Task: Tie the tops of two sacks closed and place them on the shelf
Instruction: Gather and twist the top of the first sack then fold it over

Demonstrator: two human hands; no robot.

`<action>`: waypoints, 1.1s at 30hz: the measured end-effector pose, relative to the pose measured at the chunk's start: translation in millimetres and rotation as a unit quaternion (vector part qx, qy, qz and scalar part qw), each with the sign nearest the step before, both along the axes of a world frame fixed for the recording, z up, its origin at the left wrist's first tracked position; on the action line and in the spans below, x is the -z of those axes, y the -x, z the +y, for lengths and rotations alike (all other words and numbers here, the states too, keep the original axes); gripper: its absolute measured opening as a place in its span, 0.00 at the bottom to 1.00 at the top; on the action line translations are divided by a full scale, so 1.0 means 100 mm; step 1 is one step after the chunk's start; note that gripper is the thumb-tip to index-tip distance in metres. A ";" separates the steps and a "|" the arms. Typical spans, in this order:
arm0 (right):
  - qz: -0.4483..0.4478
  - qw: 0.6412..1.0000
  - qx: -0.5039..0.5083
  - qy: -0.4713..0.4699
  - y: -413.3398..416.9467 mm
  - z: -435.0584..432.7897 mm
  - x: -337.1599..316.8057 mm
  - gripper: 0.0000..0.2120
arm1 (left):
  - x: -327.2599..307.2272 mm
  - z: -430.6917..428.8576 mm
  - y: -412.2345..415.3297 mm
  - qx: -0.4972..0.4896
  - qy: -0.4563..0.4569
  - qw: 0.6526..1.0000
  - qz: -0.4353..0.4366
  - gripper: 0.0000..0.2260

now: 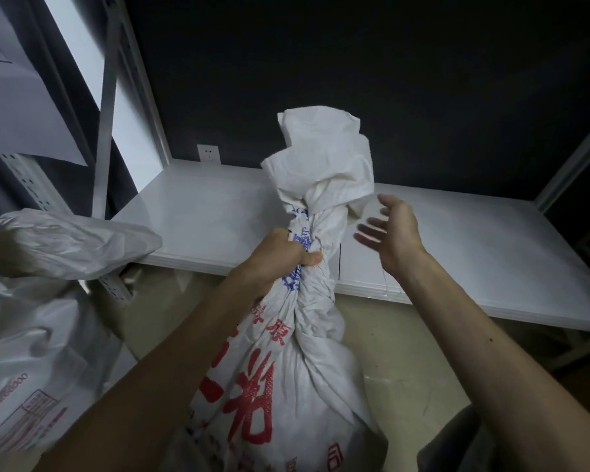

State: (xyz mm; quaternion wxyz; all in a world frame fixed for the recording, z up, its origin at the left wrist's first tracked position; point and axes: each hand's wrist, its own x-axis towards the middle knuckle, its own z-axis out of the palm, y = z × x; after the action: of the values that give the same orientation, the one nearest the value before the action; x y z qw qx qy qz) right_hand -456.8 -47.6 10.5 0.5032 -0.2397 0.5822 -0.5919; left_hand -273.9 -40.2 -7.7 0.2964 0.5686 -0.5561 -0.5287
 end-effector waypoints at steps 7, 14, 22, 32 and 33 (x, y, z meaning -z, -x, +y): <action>0.535 0.829 -0.032 0.159 -0.09 -0.01 0.11 0.37 | 0.09 0.09 0.18 0.069 0.057 0.978 -0.189 0.14; 0.490 0.866 0.005 0.102 -0.01 -0.14 0.42 0.14 | 0.12 0.23 0.16 0.120 0.048 0.960 -0.248 0.10; 0.309 0.944 0.116 -0.002 0.16 -0.16 0.34 0.25 | 0.06 0.33 0.01 0.158 0.050 0.951 -0.262 0.16; 0.330 0.941 0.046 -0.057 0.28 -0.24 0.34 0.17 | 0.12 0.32 -0.13 0.130 0.041 0.975 -0.174 0.15; 0.378 0.924 0.019 -0.045 0.27 -0.23 0.33 0.19 | 0.13 0.30 -0.15 0.110 0.028 0.983 -0.147 0.12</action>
State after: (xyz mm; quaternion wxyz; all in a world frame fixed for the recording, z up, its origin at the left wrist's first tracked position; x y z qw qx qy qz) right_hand -483.7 -70.3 -22.6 0.2445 -0.4115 0.7599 -0.4398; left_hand -258.6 -10.3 -21.1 0.1670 0.5668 -0.6672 -0.4534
